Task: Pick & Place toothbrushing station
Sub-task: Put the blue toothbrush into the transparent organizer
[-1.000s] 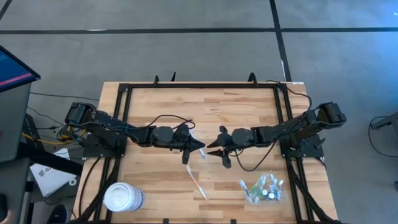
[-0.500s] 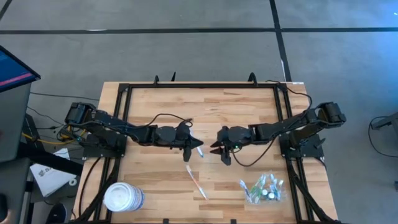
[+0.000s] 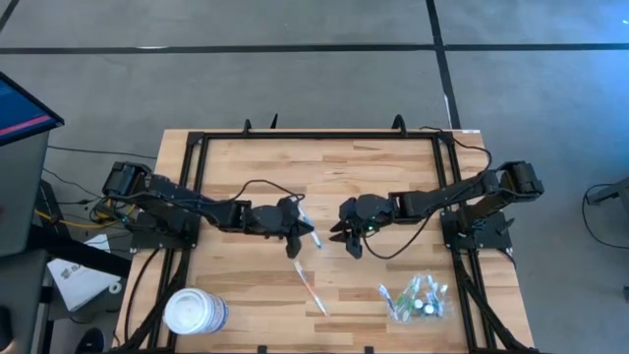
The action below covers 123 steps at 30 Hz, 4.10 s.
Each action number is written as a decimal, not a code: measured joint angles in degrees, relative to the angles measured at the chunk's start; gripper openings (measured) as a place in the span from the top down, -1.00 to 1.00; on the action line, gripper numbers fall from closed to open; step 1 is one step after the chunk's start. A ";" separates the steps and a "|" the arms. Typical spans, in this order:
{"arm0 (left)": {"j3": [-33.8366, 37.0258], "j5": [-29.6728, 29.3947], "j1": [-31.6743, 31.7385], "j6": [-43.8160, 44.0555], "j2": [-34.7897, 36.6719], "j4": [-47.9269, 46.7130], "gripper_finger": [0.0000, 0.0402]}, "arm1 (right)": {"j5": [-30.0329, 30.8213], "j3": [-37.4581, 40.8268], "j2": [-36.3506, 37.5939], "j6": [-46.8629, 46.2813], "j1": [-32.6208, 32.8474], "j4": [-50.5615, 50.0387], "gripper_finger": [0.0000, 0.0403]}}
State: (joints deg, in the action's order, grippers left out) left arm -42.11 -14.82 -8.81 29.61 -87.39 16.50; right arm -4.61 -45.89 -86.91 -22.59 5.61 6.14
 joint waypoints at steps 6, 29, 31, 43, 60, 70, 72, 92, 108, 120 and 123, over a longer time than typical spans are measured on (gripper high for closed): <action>0.00 0.20 1.20 0.84 0.00 -0.28 1.00 | -0.26 -1.90 -2.56 -1.58 -0.74 -2.64 0.37; 0.00 -0.64 -10.95 -3.22 6.62 0.90 1.00 | -5.17 -19.54 -24.37 -1.94 -6.27 -11.83 0.37; -0.01 -1.88 -12.15 -4.19 8.14 0.99 1.00 | -5.22 -20.05 -25.08 -2.10 -6.54 -11.85 0.37; 2.53 -7.94 -15.98 -5.46 11.32 1.28 1.00 | -4.34 -21.22 -25.81 -3.02 -9.19 -11.47 0.37; 2.64 -8.16 -15.98 -5.38 11.30 2.42 1.00 | -2.81 -21.02 -27.38 -3.89 -9.53 -10.53 0.37; 2.67 -8.14 -15.98 -5.45 11.30 3.01 1.00 | -2.88 -24.06 -28.68 -4.02 -9.51 -11.17 0.37; 2.67 -8.14 -15.98 -5.46 11.30 3.03 1.00 | -2.79 -24.63 -28.68 -4.02 -9.40 -11.06 0.37; 2.67 -7.90 -15.98 -5.42 11.28 3.03 1.00 | -1.21 -24.61 -28.62 -3.40 -9.80 -13.90 0.37; 2.67 -8.01 -15.98 -5.38 11.28 3.01 1.00 | 0.18 -24.55 -28.65 -3.39 -9.46 -15.10 0.37; 2.67 -8.14 -15.98 -5.38 11.28 3.01 1.00 | 0.25 -24.55 -28.66 -2.80 -9.03 -15.83 0.37; 2.67 -8.14 -15.98 -5.38 11.28 3.01 1.00 | 1.27 -24.52 -28.70 -2.80 -9.33 -16.03 0.37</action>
State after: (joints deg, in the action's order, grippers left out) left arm -39.44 -22.96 -24.80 24.23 -76.12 19.51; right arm -3.33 -70.41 -115.61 -25.39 -3.72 -9.89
